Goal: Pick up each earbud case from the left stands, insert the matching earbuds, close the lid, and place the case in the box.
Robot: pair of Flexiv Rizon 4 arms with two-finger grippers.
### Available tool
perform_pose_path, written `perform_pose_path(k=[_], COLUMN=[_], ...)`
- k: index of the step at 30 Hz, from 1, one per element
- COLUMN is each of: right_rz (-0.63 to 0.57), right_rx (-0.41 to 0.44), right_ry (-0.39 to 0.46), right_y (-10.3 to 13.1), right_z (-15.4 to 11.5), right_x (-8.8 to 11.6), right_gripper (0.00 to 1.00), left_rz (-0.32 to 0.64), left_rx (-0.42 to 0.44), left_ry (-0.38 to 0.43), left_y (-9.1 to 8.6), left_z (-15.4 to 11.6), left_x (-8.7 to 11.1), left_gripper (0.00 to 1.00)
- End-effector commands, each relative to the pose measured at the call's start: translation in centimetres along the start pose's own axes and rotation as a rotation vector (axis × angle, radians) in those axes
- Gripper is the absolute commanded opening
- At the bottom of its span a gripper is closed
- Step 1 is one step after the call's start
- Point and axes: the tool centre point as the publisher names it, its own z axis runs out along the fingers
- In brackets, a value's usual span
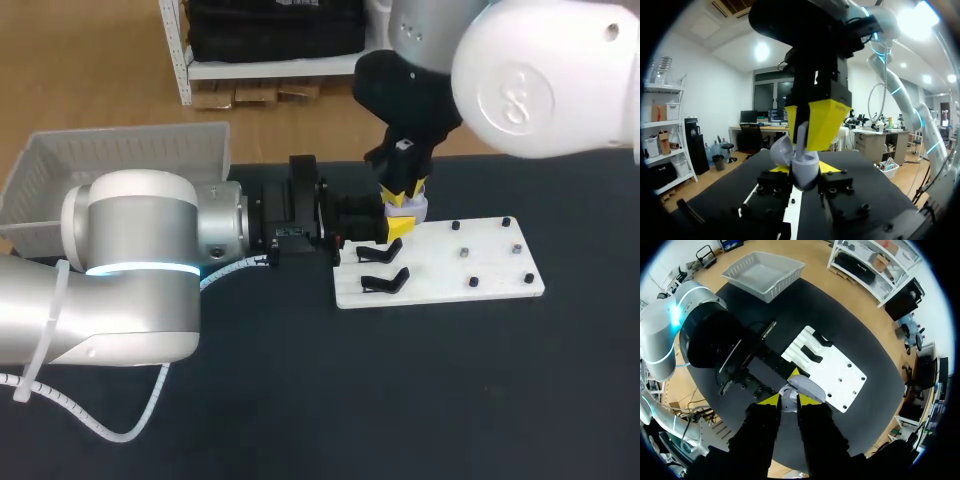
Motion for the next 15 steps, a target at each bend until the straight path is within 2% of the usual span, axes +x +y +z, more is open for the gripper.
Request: perform_pose_path(k=[1,15], right_rz=[-0.001,-0.018], right_rx=[-0.002,0.015], right_ry=[0.004,0.019], right_y=[-0.09,-0.09], right_z=[0.22,0.68], right_x=[-0.17,-0.1], right_gripper=[0.0,0.0], left_rz=[0.005,0.005], left_rx=[-0.011,-0.011], left_ry=[-0.007,-0.007], left_y=[-0.21,-0.21], left_z=[0.07,0.07], left_x=[0.14,0.14], left_gripper=[0.0,0.0])
